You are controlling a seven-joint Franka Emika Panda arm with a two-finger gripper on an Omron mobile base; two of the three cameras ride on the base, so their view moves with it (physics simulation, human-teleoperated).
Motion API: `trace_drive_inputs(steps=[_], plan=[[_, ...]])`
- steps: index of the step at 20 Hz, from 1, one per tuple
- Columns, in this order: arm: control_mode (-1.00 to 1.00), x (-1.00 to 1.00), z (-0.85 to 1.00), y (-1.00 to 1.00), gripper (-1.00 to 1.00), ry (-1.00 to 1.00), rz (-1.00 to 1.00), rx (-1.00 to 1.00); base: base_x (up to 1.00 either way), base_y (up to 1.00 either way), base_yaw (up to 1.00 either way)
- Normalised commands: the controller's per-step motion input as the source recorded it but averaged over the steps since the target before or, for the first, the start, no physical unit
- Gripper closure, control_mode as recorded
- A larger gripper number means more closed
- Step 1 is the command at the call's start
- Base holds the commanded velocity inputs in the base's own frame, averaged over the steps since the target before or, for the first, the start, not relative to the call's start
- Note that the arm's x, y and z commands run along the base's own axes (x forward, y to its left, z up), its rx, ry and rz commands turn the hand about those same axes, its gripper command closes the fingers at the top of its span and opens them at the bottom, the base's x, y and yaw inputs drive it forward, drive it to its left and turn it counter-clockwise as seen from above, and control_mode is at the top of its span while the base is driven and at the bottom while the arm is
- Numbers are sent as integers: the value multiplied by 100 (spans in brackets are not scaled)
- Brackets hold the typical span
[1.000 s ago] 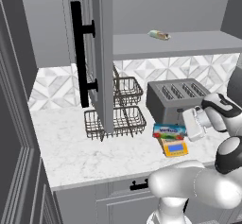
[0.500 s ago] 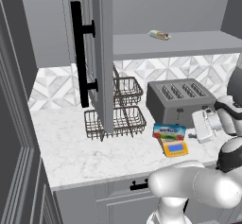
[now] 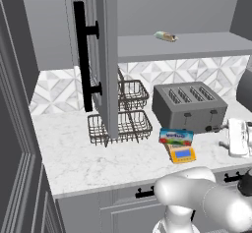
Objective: Pick the boxed food and place it on the digital scale for weighing, and close the cabinet.
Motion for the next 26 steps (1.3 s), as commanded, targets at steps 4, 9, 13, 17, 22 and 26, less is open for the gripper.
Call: trace_drive_inputs(steps=[4, 9, 13, 17, 22, 26], plan=[[-100, -19, 89, -58, -100, -57, 0, 33, 0, 0, 0], [-100, -5, 70, -27, -100, -68, -5, 40, 0, 0, 0], [-100, -3, 33, -31, -100, -40, -12, 42, 0, 0, 0], [-100, -18, 29, -59, -100, -6, -4, 23, 0, 0, 0], [-100, -25, 28, -58, -100, -2, 0, 15, 0, 0, 0], [-100, -38, 29, -50, -100, -1, 0, 8, 0, 0, 0]])
